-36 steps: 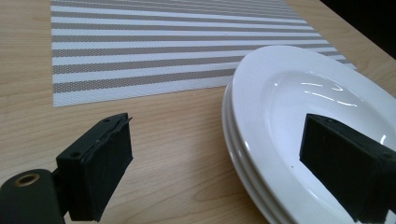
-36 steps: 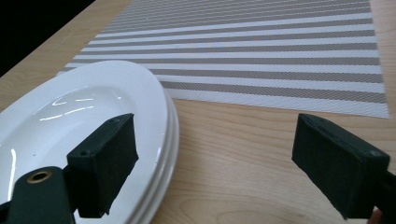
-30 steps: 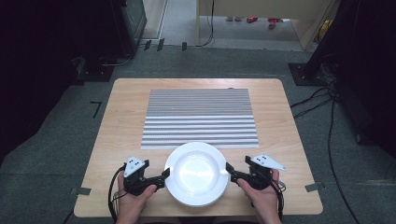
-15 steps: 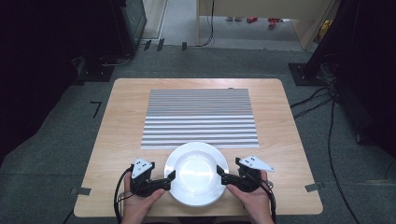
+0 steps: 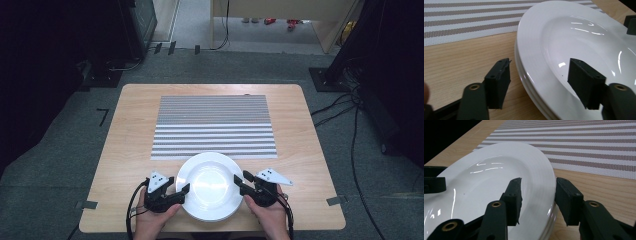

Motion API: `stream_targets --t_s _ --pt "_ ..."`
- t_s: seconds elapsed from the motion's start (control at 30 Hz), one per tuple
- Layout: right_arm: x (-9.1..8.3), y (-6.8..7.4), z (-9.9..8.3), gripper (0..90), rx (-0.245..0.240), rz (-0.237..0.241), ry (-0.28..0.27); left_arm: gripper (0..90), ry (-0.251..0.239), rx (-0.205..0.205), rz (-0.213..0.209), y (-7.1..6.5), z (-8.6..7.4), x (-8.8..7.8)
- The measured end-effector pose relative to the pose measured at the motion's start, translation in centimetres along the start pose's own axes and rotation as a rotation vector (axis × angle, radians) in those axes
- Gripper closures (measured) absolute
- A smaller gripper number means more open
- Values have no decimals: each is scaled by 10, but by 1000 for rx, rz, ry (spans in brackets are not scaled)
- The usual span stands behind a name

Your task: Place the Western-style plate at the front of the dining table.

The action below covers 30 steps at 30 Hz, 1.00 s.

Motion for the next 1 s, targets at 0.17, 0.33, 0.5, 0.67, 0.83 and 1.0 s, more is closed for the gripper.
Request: stream_targets --t_s 0.17,0.33,0.5,0.67,0.83,1.0 --pt "-1 -3 0 659 16 -1 1 468 9 16 7 -1 -3 2" --pt "-1 -8 -2 719 25 10 -1 483 0 17 0 -1 -3 1" --pt "-1 -11 -1 733 70 41 -8 485 -8 5 -14 0 -3 1" --pt "-1 -13 -3 737 105 73 -26 488 -13 -2 -24 1 -4 1" --pt "-2 -17 -3 775 170 108 -32 488 -15 7 -25 1 -4 1" --pt "-1 -17 -3 779 187 106 -38 490 -16 6 -27 2 -4 1"
Point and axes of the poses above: each handheld gripper's, and its own axes: x roughly forward along the jaws, z roughly out of its top, y roughly to its left, the point moved 7 cm from there along x, roughly forward along the jaws
